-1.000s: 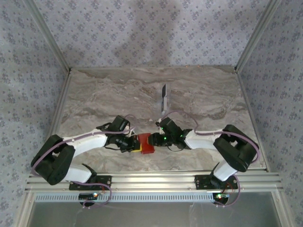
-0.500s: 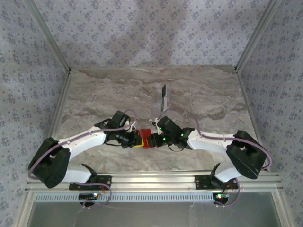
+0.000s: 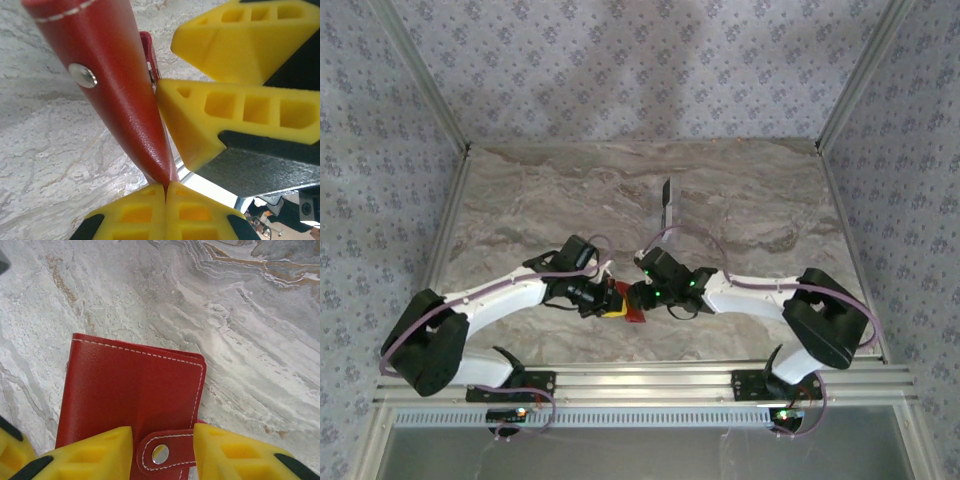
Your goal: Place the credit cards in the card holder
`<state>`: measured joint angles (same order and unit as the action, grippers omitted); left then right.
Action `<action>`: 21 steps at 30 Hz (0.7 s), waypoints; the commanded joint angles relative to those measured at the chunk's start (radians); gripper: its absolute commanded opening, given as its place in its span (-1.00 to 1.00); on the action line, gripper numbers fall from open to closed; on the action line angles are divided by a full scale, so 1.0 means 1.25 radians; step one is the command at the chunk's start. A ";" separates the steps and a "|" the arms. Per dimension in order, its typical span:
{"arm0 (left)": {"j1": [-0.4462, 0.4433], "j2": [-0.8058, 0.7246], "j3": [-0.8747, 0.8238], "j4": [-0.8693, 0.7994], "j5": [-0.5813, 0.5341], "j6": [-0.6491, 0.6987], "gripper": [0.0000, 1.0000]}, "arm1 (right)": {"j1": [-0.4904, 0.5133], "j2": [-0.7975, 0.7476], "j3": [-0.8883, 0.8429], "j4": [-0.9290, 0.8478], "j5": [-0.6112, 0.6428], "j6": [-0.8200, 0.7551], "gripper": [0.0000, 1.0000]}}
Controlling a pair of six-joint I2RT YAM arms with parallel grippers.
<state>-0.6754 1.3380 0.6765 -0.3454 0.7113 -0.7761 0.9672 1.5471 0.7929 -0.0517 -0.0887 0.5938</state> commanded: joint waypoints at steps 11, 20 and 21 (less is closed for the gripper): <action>-0.004 0.015 0.021 -0.029 0.005 0.041 -1.00 | 0.032 0.019 0.003 -0.040 0.035 0.008 -0.36; 0.002 0.033 0.025 -0.059 -0.025 0.054 -1.00 | 0.041 -0.008 -0.031 -0.040 0.071 0.010 -0.93; 0.002 0.031 0.023 -0.061 -0.029 0.055 -1.00 | 0.043 -0.017 -0.036 -0.039 0.079 0.010 -1.00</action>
<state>-0.6754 1.3727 0.6777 -0.3943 0.6853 -0.7296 1.0153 1.5551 0.7776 -0.0532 -0.0380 0.6029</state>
